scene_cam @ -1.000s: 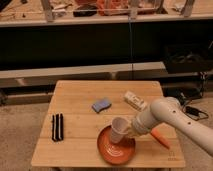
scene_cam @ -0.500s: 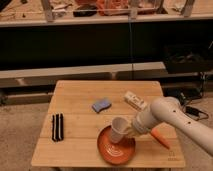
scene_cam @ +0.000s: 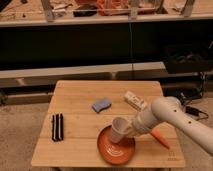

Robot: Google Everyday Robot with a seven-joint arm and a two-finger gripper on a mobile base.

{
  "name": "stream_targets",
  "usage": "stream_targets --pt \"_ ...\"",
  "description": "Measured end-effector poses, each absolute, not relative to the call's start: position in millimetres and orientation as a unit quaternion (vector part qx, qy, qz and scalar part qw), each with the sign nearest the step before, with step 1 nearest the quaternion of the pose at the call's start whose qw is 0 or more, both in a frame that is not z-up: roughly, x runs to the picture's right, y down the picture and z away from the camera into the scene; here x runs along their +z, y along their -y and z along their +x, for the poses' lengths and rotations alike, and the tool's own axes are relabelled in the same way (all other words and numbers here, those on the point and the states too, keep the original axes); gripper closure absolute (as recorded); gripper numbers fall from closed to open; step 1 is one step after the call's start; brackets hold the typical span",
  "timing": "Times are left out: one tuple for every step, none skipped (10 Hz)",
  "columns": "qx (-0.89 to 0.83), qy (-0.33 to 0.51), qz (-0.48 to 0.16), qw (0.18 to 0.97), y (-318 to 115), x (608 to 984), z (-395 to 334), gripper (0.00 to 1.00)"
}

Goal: Place the ceramic cup in the ceramic bowl

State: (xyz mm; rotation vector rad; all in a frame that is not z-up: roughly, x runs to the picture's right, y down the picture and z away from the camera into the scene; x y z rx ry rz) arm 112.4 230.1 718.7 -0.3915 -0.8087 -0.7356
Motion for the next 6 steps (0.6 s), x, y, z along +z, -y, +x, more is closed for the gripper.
stream_targets --pt "-0.348 0.383 -0.185 0.835 -230.3 718.7 112.5 0.99" --pt "-0.35 0.384 -0.184 0.834 -230.3 718.9 112.5 0.99" --pt "-0.351 0.385 -0.183 0.833 -230.3 719.1 112.4 0.99" --pt "-0.352 0.386 -0.183 0.833 -230.1 719.2 112.4 0.99" --pt "-0.352 0.387 -0.182 0.832 -229.9 719.4 112.3 0.99" --pt "-0.355 0.39 -0.181 0.83 -229.6 719.8 112.4 0.99"
